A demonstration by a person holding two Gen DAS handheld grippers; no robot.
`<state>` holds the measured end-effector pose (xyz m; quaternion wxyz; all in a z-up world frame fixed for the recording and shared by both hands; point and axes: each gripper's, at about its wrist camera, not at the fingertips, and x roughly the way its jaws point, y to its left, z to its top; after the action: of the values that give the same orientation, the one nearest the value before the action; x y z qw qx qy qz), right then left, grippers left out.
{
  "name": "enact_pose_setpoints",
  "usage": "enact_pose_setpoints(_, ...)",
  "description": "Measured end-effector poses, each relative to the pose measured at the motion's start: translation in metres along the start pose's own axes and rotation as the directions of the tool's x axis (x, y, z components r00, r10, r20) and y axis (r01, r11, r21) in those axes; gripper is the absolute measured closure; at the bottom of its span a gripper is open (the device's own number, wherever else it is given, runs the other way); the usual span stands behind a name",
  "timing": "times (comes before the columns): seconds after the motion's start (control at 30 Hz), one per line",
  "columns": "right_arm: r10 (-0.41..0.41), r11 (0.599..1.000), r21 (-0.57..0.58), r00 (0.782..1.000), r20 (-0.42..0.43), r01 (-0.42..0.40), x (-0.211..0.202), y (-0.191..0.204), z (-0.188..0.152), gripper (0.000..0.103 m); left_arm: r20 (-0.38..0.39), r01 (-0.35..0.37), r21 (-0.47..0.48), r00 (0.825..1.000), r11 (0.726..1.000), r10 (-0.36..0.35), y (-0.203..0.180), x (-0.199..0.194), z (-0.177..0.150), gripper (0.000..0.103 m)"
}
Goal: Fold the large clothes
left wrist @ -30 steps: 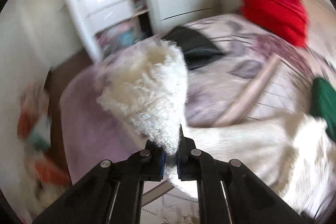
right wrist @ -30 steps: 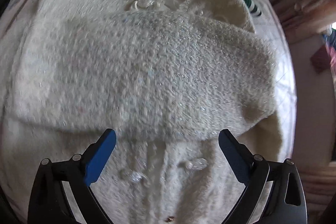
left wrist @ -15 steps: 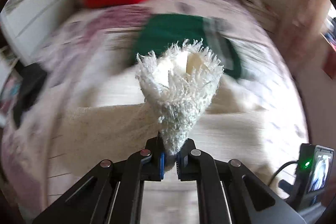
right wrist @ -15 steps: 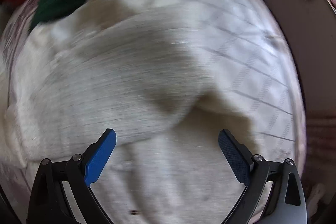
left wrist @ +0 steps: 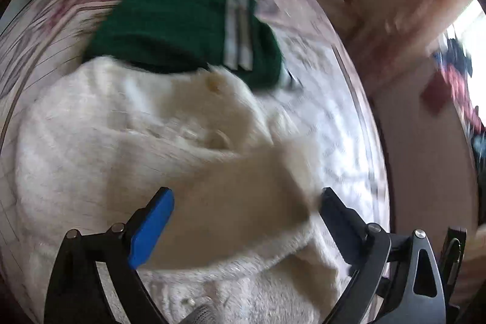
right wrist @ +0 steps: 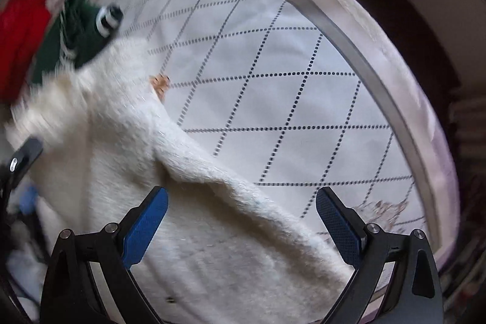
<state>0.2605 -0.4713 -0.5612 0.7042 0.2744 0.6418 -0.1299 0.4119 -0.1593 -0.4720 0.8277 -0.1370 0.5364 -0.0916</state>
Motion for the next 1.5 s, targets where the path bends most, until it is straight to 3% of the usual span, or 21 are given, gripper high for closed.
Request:
enact_pose_setpoints(0.1,0.106,0.992,0.060,0.994,0.034,-0.108,-0.012,0.005,0.002,0.004,0.069,-0.049,-0.100,0.996,0.994,0.056,0.042,-0.014,-0.001,0.006)
enact_pose_setpoints(0.2,0.219,0.973,0.057,0.974,0.052,-0.222,-0.010,0.030,0.006,0.004,0.076,-0.163,-0.138,0.982,0.977,0.174,0.081,-0.025,-0.007,0.006)
enact_pose_setpoints(0.3,0.264,0.964,0.006,0.964,0.022,-0.264,0.008,0.063,0.014,0.004,0.060,-0.286,-0.186,0.952,0.940,0.302,0.122,-0.036,-0.014,0.006)
enact_pose_setpoints(0.4,0.253,0.963,-0.089,0.967,-0.026,-0.254,0.032,0.102,0.019,0.007,0.005,-0.383,-0.233,0.919,0.894,0.395,0.161,-0.034,-0.022,0.006)
enact_pose_setpoints(0.47,0.200,0.964,-0.174,0.979,-0.037,-0.204,0.050,0.123,0.016,0.058,-0.019,-0.430,-0.246,0.898,0.869,0.439,0.181,-0.033,-0.024,0.006)
enact_pose_setpoints(0.5,0.125,0.968,-0.211,0.991,-0.046,-0.132,0.056,0.137,0.016,0.089,-0.017,-0.450,-0.255,0.887,0.856,0.461,0.190,-0.034,-0.021,0.006)
enact_pose_setpoints(0.57,0.112,0.967,-0.234,0.993,0.030,-0.102,0.047,0.144,0.014,0.089,-0.006,-0.460,-0.263,0.880,0.848,0.475,0.201,-0.036,-0.017,0.006)
enact_pose_setpoints(0.6,0.106,0.959,-0.273,0.989,0.104,-0.075,0.031,0.153,0.012,0.096,-0.006,-0.465,-0.268,0.876,0.844,0.481,0.205,-0.035,-0.014,0.006)
enact_pose_setpoints(0.73,0.103,0.936,-0.351,0.959,0.263,-0.004,0.004,0.178,0.013,0.096,-0.074,-0.473,-0.306,0.877,0.826,0.474,0.234,-0.015,-0.008,0.006)
enact_pose_setpoints(0.8,0.050,0.939,-0.343,0.971,0.236,0.035,0.026,0.182,0.024,0.096,-0.149,-0.495,-0.311,0.868,0.811,0.473,0.252,0.007,-0.009,0.006)
enact_pose_setpoints(0.9,-0.045,0.947,-0.310,0.990,0.132,0.085,0.071,0.172,0.036,0.096,-0.214,-0.468,-0.339,0.883,0.816,0.417,0.269,0.032,-0.013,0.004)
enact_pose_setpoints(0.97,-0.052,0.958,-0.279,0.996,0.068,0.069,0.077,0.163,0.041,0.091,-0.207,-0.454,-0.353,0.891,0.818,0.405,0.268,0.028,-0.014,0.004)
enact_pose_setpoints(1.1,-0.020,0.981,-0.191,1.000,-0.002,0.020,0.046,0.143,0.034,0.050,-0.160,-0.469,-0.265,0.883,0.843,0.441,0.234,-0.006,-0.027,0.004)
enact_pose_setpoints(1.13,-0.006,0.984,-0.178,1.000,0.000,0.006,0.036,0.138,0.028,0.047,-0.147,-0.471,-0.230,0.882,0.852,0.448,0.222,-0.016,-0.035,0.004)
enact_pose_setpoints(1.2,0.024,0.983,-0.181,1.000,-0.016,-0.027,0.017,0.128,0.001,0.047,-0.136,-0.483,-0.135,0.874,0.865,0.466,0.196,-0.030,-0.059,0.004)
enact_pose_setpoints(1.3,0.063,0.967,-0.234,0.985,-0.160,-0.100,0.021,0.125,-0.062,0.047,-0.185,-0.472,-0.001,0.866,0.881,0.464,0.167,-0.029,-0.104,0.004)
enact_pose_setpoints(1.37,0.044,0.950,-0.282,0.954,-0.296,-0.132,0.050,0.129,-0.110,0.047,-0.254,-0.453,0.070,0.853,0.889,0.455,0.158,-0.012,-0.135,0.004)
enact_pose_setpoints(1.47,-0.016,0.935,-0.330,0.912,-0.410,-0.132,0.094,0.132,-0.159,0.047,-0.323,-0.441,0.144,0.825,0.886,0.464,0.154,0.011,-0.171,0.004)
enact_pose_setpoints(1.5,-0.025,0.928,-0.348,0.908,-0.418,-0.135,0.109,0.135,-0.175,0.047,-0.317,-0.432,0.143,0.832,0.890,0.455,0.155,0.013,-0.176,0.004)
